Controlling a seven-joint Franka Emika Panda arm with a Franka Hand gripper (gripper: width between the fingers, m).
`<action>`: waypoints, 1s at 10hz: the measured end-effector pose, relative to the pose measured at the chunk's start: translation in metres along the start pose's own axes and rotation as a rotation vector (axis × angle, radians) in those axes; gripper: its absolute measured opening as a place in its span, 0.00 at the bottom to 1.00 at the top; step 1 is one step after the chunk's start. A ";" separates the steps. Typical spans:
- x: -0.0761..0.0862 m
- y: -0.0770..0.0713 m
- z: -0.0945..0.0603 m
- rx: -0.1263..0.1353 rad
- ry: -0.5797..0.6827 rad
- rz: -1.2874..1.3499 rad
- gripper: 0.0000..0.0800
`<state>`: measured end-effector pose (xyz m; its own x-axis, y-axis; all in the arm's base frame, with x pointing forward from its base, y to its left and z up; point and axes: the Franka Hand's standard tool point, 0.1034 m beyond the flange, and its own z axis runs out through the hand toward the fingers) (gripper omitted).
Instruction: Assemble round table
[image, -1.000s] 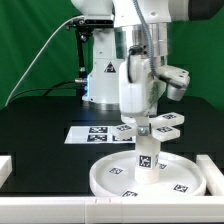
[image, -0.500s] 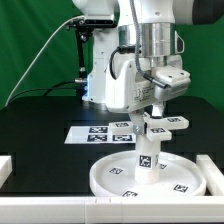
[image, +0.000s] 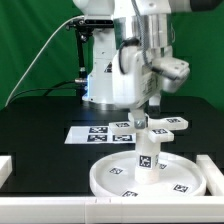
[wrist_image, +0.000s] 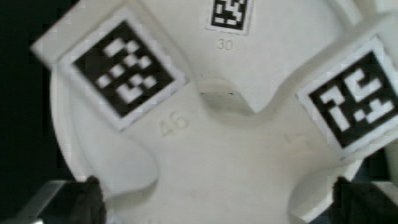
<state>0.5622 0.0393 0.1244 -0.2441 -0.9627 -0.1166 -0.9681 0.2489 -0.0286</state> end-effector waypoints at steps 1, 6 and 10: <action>0.001 -0.004 -0.007 0.012 -0.009 -0.199 0.81; 0.001 -0.004 -0.008 0.005 -0.007 -0.603 0.81; 0.005 -0.008 -0.002 -0.036 0.049 -1.134 0.81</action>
Offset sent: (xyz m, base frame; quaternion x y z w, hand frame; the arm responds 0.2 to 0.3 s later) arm 0.0000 0.0000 0.0000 0.0000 0.0000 -0.1938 0.9810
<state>0.5685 0.0323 0.1264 0.7734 -0.6340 -0.0024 -0.6328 -0.7717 -0.0640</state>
